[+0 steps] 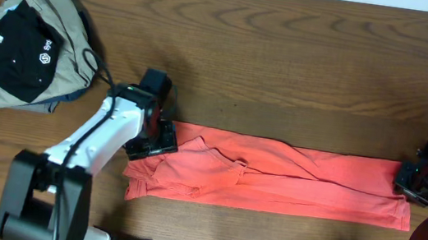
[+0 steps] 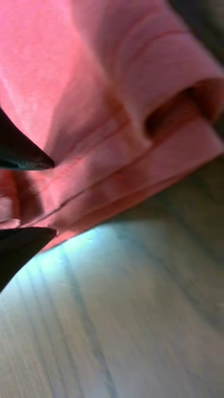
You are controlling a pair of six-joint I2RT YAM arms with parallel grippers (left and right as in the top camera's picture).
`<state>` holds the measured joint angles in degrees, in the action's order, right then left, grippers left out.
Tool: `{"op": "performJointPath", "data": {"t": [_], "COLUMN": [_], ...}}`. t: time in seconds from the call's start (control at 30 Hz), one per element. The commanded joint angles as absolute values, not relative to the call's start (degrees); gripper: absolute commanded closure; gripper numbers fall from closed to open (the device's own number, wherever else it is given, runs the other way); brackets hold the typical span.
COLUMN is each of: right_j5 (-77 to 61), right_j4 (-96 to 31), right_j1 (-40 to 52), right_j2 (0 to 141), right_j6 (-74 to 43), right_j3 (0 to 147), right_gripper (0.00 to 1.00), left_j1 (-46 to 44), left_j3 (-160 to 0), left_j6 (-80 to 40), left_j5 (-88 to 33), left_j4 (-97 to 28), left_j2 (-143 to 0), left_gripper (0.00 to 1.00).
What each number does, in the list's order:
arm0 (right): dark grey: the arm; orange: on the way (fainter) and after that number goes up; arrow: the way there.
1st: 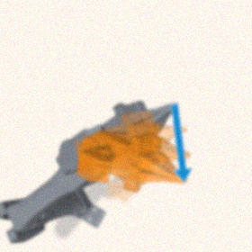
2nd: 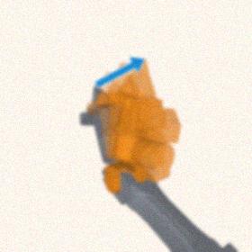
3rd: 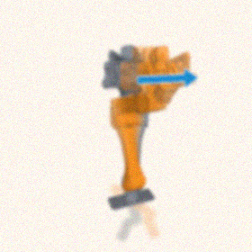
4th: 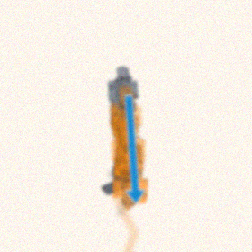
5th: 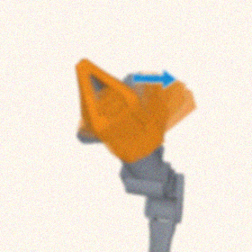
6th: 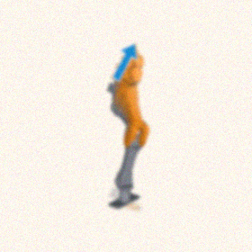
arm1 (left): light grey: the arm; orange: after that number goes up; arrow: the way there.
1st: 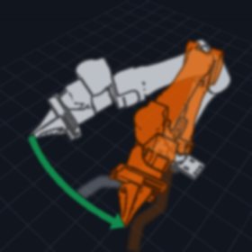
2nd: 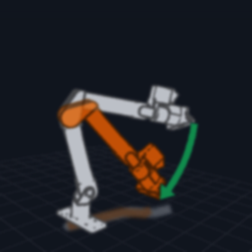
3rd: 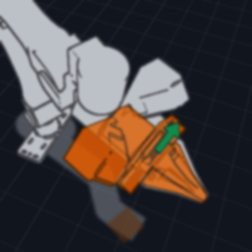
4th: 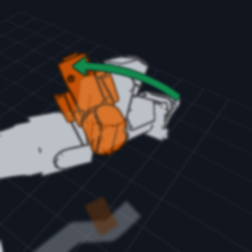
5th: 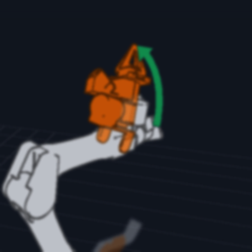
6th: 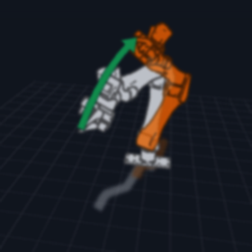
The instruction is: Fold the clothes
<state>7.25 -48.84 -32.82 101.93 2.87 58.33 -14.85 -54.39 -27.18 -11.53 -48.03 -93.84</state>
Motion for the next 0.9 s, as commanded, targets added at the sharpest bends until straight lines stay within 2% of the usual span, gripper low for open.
{"op": "performJointPath", "data": {"t": [0.0,0.17,0.33,0.87], "right_j5": [7.0,7.0,6.3,-4.8], "right_j4": [-47.3,-41.7,-35.6,-13.3], "right_j1": [-33.0,-33.0,-33.0,-32.9], "right_j2": [102.0,102.0,102.0,102.0], "right_j6": [1.7,1.7,1.7,-1.4], "right_j3": [56.8,52.7,49.3,49.1], "right_gripper": [0.73,0.75,0.83,0.83], "left_j1": [-15.0,-15.0,-15.0,-14.7], "left_j3": [-53.3,-51.8,-51.7,-51.7], "left_j6": [-27.7,-27.7,-27.4,-28.7], "left_j5": [-11.6,-14.4,-14.5,-12.4], "left_j4": [-46.9,-43.0,-38.3,-10.0], "left_j2": [-96.2,-99.9,-102.8,-103.1], "left_gripper": [0.35,0.35,0.35,0.35]}}
